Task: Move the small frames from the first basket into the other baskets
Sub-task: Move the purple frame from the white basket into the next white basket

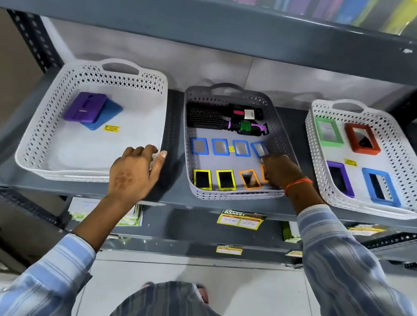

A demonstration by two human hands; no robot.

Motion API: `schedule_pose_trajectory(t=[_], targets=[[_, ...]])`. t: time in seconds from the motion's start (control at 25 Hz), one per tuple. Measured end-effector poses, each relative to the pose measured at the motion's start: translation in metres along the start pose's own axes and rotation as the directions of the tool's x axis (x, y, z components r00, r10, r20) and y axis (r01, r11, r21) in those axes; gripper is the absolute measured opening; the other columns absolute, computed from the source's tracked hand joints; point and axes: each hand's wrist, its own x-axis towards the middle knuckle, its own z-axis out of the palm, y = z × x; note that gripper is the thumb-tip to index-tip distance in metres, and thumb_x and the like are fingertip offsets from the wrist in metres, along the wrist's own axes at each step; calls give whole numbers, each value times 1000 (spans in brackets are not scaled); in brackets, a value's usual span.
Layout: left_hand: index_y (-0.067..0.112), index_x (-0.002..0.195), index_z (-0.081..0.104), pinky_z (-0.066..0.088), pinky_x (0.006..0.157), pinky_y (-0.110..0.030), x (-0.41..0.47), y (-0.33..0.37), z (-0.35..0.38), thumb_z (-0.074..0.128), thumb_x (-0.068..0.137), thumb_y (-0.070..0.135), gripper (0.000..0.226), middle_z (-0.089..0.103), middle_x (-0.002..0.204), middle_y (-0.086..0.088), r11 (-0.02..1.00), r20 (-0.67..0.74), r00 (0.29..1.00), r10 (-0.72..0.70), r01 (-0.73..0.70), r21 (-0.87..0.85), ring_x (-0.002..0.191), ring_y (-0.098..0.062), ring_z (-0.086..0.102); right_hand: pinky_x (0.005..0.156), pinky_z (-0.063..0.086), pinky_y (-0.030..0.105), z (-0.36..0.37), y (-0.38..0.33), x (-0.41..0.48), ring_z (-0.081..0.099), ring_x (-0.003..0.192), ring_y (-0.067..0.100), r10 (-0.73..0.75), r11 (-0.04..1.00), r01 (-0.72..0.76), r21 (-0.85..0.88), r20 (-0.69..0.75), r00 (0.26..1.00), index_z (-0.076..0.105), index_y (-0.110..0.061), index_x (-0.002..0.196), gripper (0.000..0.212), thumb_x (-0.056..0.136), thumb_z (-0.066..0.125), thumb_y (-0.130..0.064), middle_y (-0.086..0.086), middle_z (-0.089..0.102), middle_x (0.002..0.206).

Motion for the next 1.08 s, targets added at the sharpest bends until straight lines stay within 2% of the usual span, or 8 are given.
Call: schedule_pose_trajectory(t=[0.12,0.2,0.4,0.56,0.72,0.88,1.0,1.08], targets=[[8,97,63,46,72,-42,1,-4,-7,38,97,39,39,68,90,-20,999,0,1000,16,-16,38,92,-40,56,96,52,47,-21,-18,4,59,112,42,-62,998,62,20,-15,998,50,2,127,41,88,43,7,27,59,121],[7,90,65,45,71,-42,1,-13,-15,38,97,39,43,68,86,-21,995,-14,1000,3,-1,96,88,-41,57,94,52,47,-42,-42,13,58,111,41,-132,988,136,75,-47,990,52,4,122,38,85,45,10,27,57,121],[8,82,65,44,74,-43,-5,-48,-38,32,96,44,51,68,80,-19,977,-38,993,-108,113,182,87,-38,58,96,47,42,-90,-123,43,52,120,40,-251,960,263,96,-115,961,51,-3,128,43,86,45,8,23,54,128],[10,81,64,43,81,-44,-16,-79,-51,26,97,48,56,68,82,-16,962,-64,976,-210,218,162,91,-35,58,101,47,41,-115,-202,71,53,122,40,-392,900,415,129,-173,904,51,-1,128,43,85,49,5,24,54,130],[12,72,62,42,81,-43,-22,-95,-52,19,96,50,62,70,78,-16,966,-84,974,-212,222,132,87,-36,61,103,45,38,-115,-265,100,50,125,36,-474,852,488,188,-116,873,49,-2,132,47,87,59,-10,20,52,136],[13,69,63,40,80,-42,-23,-96,-49,25,96,48,57,72,79,-15,966,-94,972,-215,226,128,86,-37,62,102,42,36,-101,-314,127,52,125,34,-477,834,473,283,-62,877,49,-6,133,54,87,63,-31,20,53,138],[18,63,55,40,82,-42,-23,-100,-48,26,97,47,54,71,76,-13,967,-88,972,-219,228,115,84,-37,62,105,39,37,-91,-342,145,47,127,36,-470,838,477,263,-93,877,48,-14,134,60,83,64,-39,18,49,140],[19,61,52,40,81,-41,-24,-101,-47,23,96,49,54,71,74,-11,969,-97,973,-207,218,117,82,-35,62,109,35,39,-87,-351,153,41,128,39,-466,850,473,232,-88,880,41,-11,138,71,80,66,-44,19,40,144]])
